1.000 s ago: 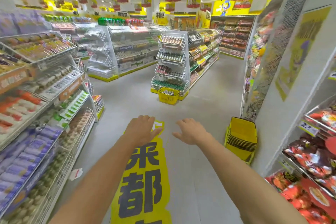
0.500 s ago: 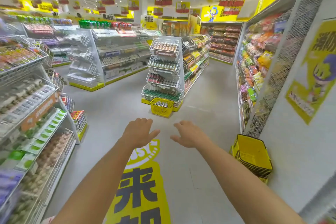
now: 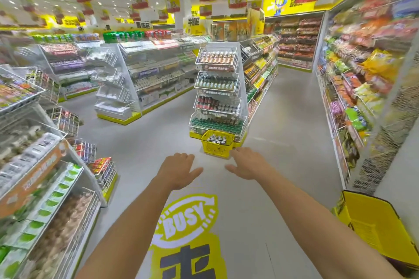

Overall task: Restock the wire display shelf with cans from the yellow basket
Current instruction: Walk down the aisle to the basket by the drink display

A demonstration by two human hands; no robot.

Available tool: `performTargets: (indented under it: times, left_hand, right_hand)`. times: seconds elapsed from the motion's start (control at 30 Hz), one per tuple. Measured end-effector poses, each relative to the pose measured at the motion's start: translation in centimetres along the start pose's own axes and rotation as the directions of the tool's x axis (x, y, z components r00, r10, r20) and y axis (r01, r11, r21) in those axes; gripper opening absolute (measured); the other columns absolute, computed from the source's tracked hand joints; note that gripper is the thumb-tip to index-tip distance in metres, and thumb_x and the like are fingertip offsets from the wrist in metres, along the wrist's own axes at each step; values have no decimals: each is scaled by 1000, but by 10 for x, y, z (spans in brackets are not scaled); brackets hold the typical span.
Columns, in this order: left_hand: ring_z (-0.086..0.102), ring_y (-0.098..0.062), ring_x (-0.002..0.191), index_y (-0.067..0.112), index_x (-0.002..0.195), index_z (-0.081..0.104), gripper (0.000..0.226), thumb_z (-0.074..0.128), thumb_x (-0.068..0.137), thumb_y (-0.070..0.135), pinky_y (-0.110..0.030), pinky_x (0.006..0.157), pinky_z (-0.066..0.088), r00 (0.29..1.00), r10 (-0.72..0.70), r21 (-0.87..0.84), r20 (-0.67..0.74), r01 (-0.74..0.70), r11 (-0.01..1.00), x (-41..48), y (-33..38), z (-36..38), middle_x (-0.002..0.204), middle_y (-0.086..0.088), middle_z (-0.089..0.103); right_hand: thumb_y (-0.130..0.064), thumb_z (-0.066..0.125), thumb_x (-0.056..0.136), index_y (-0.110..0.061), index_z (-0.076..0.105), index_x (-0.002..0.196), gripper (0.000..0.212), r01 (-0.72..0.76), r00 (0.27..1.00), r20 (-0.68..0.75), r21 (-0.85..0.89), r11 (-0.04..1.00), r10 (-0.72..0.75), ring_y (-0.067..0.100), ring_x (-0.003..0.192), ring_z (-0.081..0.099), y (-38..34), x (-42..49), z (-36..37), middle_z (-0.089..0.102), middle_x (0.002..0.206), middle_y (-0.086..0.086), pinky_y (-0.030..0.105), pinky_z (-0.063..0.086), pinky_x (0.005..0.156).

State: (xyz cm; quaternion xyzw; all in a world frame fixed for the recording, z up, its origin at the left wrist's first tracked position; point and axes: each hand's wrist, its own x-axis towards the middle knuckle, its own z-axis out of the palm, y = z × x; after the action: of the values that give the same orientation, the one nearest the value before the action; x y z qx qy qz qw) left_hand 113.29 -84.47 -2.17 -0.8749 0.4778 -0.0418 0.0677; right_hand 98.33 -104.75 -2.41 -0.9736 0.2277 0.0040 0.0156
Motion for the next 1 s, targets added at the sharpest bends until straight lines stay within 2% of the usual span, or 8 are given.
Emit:
performTargets:
  times: [0.17, 0.3, 0.43, 0.6, 0.73, 0.83, 1.0]
  left_hand:
    - [55, -33, 126, 15, 143, 49, 67, 31, 102, 65, -48, 102, 47, 993, -43, -78, -107, 35, 996, 127, -22, -22, 138, -11, 60]
    - [58, -33, 120, 15, 137, 52, 65, 33, 102, 65, -48, 96, 49, 995, -24, -83, -95, 16, 996, 204, -35, -9, 131, -11, 64]
    - [59, -33, 118, 14, 134, 52, 65, 31, 101, 66, -48, 95, 49, 999, -16, -78, -46, 13, 997, 282, -54, 21, 130, -11, 63]
    - [56, -33, 123, 14, 141, 50, 66, 33, 102, 65, -47, 97, 47, 1000, 5, -121, -18, -7, 993, 389, -86, 57, 135, -12, 62]
    - [54, -33, 127, 15, 144, 49, 65, 34, 103, 63, -47, 100, 45, 998, 54, -125, 10, -53, 991, 482, -122, 71, 140, -12, 59]
    - [55, -32, 124, 14, 133, 54, 59, 34, 103, 61, -47, 98, 47, 996, 84, -101, 21, -82, 991, 553, -154, 70, 135, -11, 61]
    - [56, -33, 121, 13, 126, 55, 54, 36, 104, 59, -45, 94, 46, 994, 106, -96, 10, -105, 990, 660, -194, 69, 134, -10, 60]
  right_hand:
    - [-58, 50, 100, -16, 45, 146, 63, 25, 999, -30, -15, 1000, -25, 36, 134, 47, 42, 120, -26, 49, 146, 14, 50, 48, 101]
    - [-58, 50, 99, -17, 45, 147, 64, 42, 999, -2, 1, 999, -42, 35, 139, 43, 56, 197, -14, 48, 149, 13, 52, 47, 104]
    - [-58, 49, 100, -16, 48, 141, 59, 50, 997, 58, -7, 999, -49, 36, 134, 46, 71, 269, 14, 51, 141, 14, 53, 49, 100]
    - [-58, 48, 101, -18, 44, 148, 62, 21, 995, 100, -10, 1000, -20, 36, 135, 45, 92, 370, 42, 49, 146, 12, 52, 48, 103]
    - [-58, 50, 100, -16, 46, 146, 63, -24, 992, 126, -19, 1000, 26, 36, 136, 46, 104, 466, 44, 50, 146, 13, 52, 48, 104]
    - [-56, 51, 100, -16, 49, 142, 58, -63, 992, 112, -4, 998, 63, 36, 133, 47, 115, 538, 35, 52, 142, 13, 50, 48, 102]
    - [-55, 50, 101, -19, 42, 151, 62, -96, 990, 104, 20, 995, 93, 35, 136, 45, 137, 638, 28, 48, 147, 13, 50, 46, 104]
